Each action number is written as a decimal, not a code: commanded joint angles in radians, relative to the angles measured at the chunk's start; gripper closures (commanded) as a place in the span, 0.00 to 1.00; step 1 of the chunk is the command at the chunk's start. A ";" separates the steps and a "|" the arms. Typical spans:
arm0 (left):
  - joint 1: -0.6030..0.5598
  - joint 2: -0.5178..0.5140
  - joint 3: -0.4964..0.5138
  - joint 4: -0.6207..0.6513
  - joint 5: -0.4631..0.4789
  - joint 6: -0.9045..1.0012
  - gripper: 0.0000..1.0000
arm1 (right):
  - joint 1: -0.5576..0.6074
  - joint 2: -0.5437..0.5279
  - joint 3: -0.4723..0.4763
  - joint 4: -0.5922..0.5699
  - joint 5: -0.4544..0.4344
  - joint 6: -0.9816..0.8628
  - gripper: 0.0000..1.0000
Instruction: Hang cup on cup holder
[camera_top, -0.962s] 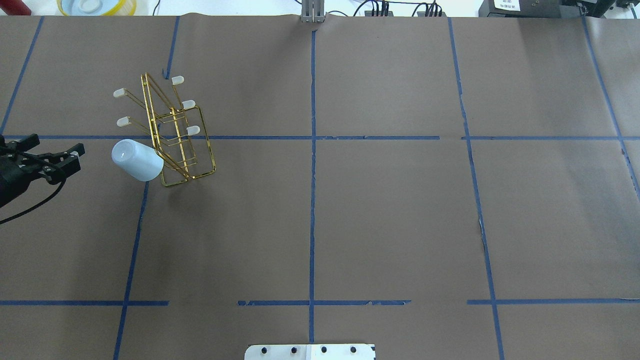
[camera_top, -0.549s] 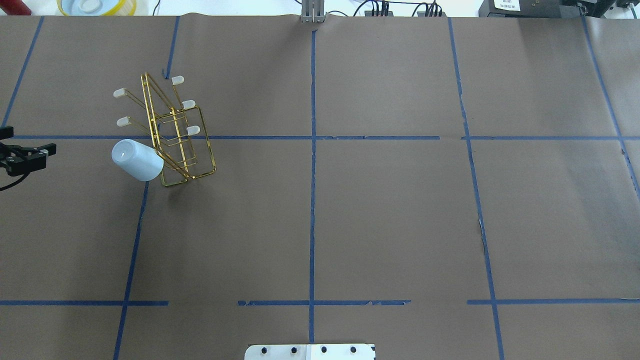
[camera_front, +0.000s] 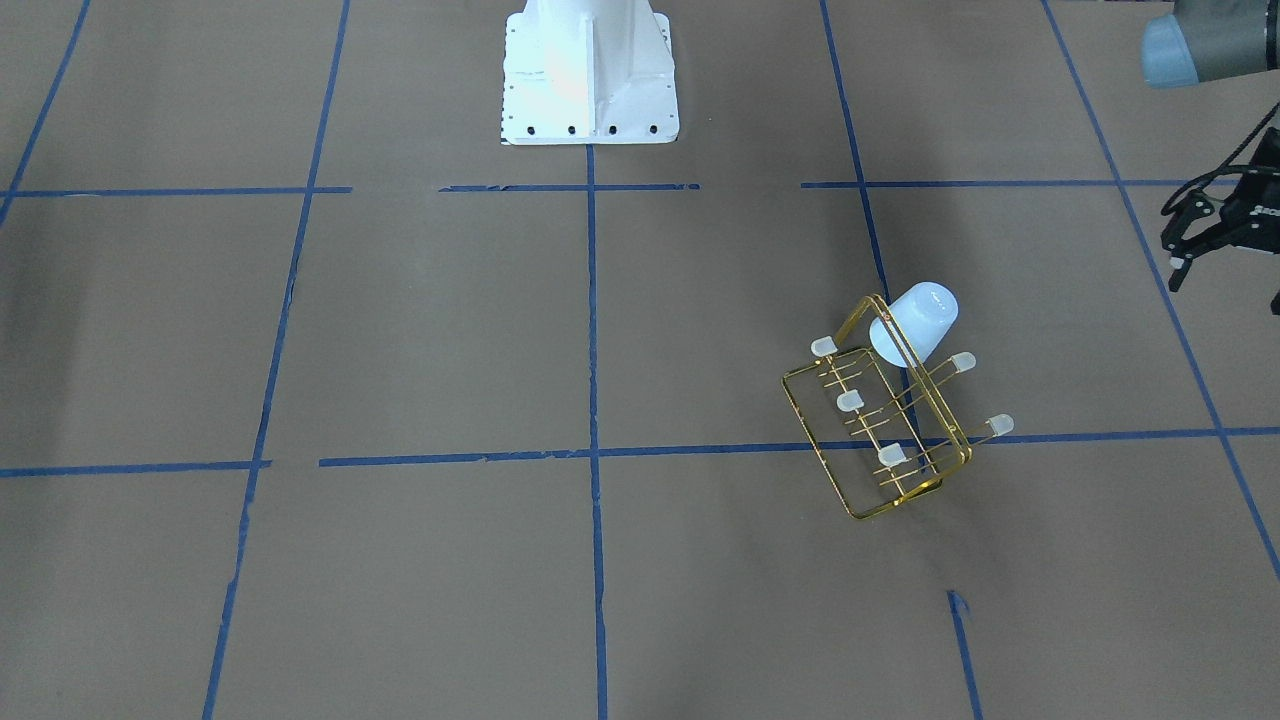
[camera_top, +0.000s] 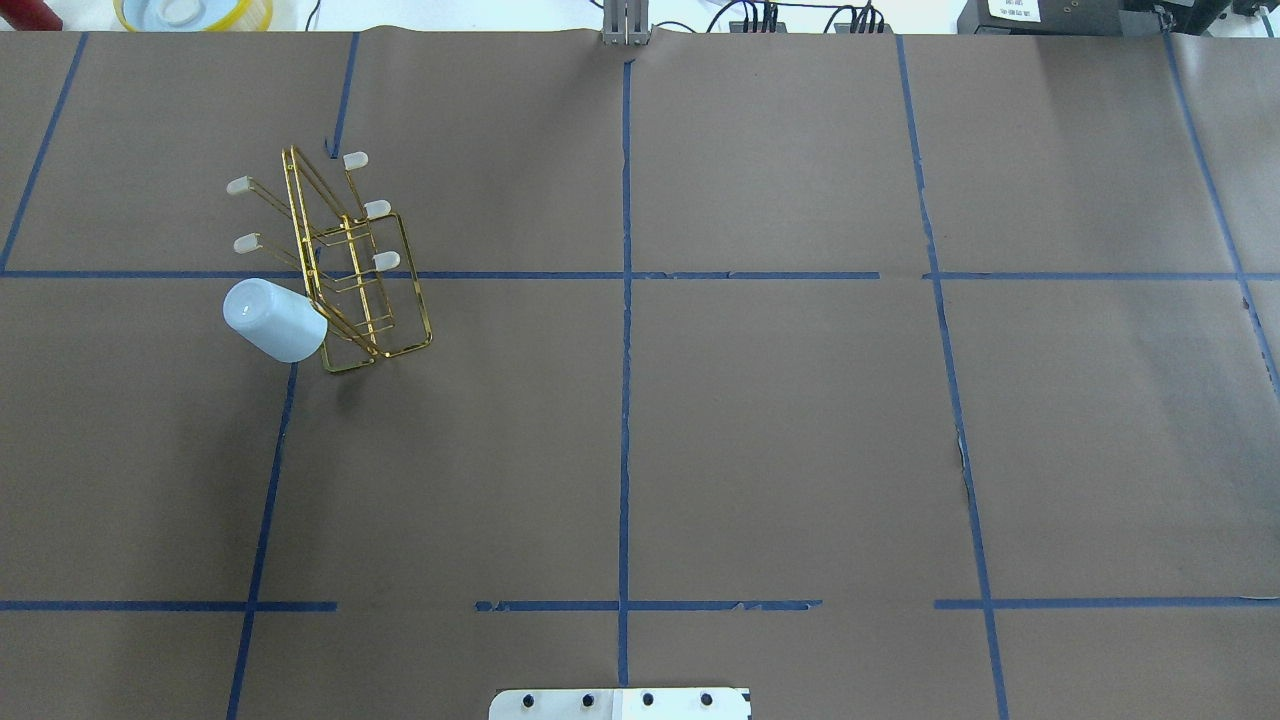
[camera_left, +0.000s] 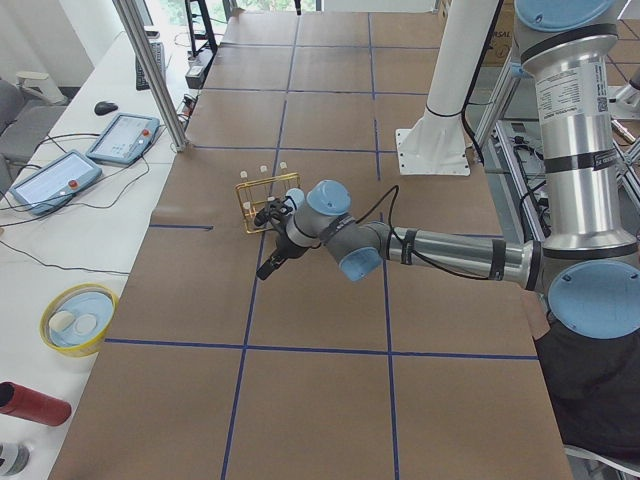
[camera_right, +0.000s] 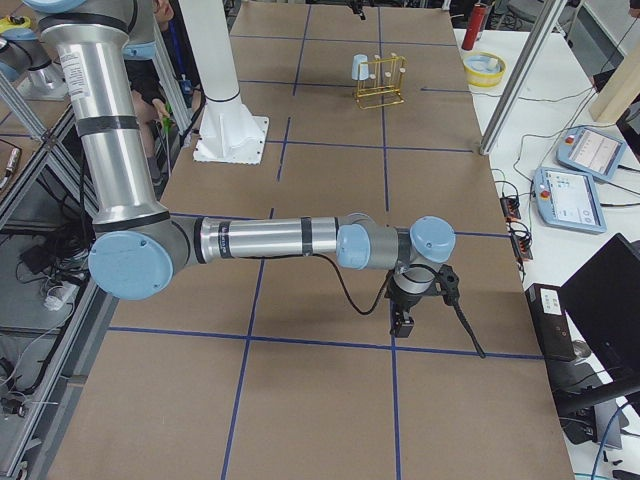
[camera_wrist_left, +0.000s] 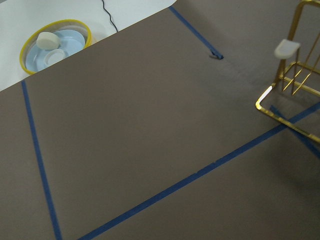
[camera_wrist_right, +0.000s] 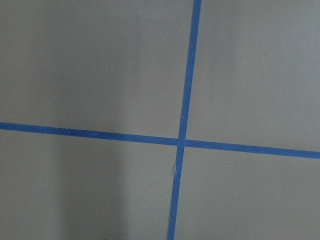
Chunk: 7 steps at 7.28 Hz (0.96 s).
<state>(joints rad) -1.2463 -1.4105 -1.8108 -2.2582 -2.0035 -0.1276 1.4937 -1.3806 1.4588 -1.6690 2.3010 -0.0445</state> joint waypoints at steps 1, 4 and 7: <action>-0.143 -0.088 0.057 0.231 -0.072 0.242 0.00 | 0.000 0.000 0.000 0.000 0.000 0.000 0.00; -0.206 -0.131 0.137 0.290 -0.148 0.342 0.00 | 0.000 0.000 0.000 0.000 0.000 0.000 0.00; -0.208 -0.124 0.200 0.270 -0.277 0.338 0.00 | 0.000 0.000 0.000 0.000 0.000 0.000 0.00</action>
<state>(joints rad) -1.4534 -1.5370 -1.6395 -1.9846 -2.2432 0.2101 1.4941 -1.3806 1.4588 -1.6690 2.3010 -0.0445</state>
